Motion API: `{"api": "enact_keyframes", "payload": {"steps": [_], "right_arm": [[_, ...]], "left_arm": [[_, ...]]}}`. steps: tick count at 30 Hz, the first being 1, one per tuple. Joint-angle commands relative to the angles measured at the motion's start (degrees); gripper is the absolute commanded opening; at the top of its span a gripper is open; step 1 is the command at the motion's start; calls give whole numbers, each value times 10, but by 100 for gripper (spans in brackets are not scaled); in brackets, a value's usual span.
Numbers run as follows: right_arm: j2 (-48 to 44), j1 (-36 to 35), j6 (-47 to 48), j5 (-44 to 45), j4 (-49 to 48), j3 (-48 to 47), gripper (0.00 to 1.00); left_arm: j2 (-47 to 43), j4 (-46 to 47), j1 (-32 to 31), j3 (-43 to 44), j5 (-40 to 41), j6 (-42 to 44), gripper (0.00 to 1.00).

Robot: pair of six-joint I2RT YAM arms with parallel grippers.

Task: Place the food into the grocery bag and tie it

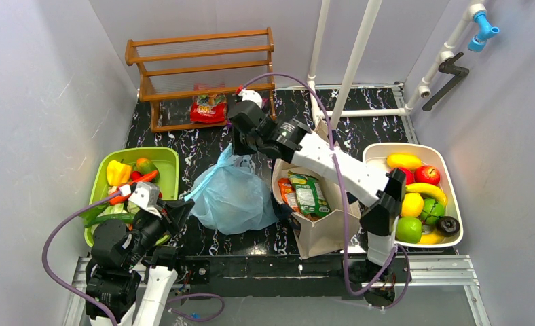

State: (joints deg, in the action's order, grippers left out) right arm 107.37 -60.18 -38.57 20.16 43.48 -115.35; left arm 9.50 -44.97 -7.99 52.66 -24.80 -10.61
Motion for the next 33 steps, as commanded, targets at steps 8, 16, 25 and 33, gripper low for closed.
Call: {"api": "enact_keyframes", "payload": {"steps": [8,16,25,33], "right_arm": [[103,138,86,77,31,-117,1],[-109,131,101,-34,-74,72,1],[-298,79,-1,-98,-114,262,1],[-295,52,-39,-137,-142,346,1]], "left_arm": [[-32,-43,-1,35,-91,-31,0],[19,-19,-1,71,-8,-15,0],[123,132,-1,49,29,39,0],[143,98,-1,10,9,-32,12]]}}
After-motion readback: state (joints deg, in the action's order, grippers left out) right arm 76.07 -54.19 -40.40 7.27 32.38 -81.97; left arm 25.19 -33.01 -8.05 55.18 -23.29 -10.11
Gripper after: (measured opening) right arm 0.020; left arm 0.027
